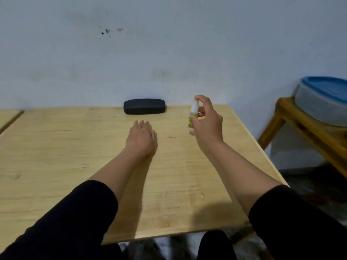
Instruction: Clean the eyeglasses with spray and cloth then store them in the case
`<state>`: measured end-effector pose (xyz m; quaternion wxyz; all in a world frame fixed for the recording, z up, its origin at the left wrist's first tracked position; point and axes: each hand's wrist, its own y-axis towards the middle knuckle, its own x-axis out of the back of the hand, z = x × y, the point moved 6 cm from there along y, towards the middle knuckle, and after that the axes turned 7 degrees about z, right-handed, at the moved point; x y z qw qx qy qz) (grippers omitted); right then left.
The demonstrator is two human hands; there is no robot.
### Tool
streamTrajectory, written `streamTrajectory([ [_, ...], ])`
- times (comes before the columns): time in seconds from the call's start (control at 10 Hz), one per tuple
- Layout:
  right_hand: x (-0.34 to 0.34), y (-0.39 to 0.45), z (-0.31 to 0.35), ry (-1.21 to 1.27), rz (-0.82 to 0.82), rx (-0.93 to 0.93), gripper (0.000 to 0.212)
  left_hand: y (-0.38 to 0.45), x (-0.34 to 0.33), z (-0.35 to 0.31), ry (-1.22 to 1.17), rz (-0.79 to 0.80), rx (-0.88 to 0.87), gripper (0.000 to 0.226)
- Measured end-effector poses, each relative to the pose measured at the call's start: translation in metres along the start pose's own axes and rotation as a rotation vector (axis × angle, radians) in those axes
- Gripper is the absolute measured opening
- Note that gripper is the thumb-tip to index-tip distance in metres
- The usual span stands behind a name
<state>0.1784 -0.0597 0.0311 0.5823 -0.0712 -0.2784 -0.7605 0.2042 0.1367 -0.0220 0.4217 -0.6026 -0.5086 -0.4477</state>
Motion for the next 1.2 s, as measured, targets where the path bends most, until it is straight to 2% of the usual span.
streamTrajectory([
  [0.4, -0.076, 0.09, -0.019, -0.03, 0.062, -0.007, 0.055, 0.027, -0.011, 0.025, -0.027, -0.001, 0.074, 0.056],
  [0.8, -0.099, 0.118, -0.025, -0.123, 0.088, 0.053, 0.055, 0.03, -0.014, 0.026, -0.038, -0.032, 0.082, 0.055],
  [0.9, -0.099, 0.12, -0.027, -0.106, 0.094, 0.043, 0.059, 0.029, -0.012, 0.026, -0.053, -0.033, 0.078, 0.055],
  [1.1, -0.085, 0.106, -0.018, -0.087, 0.102, 0.006, 0.081, 0.024, -0.004, 0.023, -0.151, -0.082, 0.065, 0.053],
  [1.2, -0.078, 0.088, -0.023, -0.098, 0.1, -0.05, 0.063, 0.016, 0.005, 0.019, -0.203, -0.175, 0.039, 0.048],
])
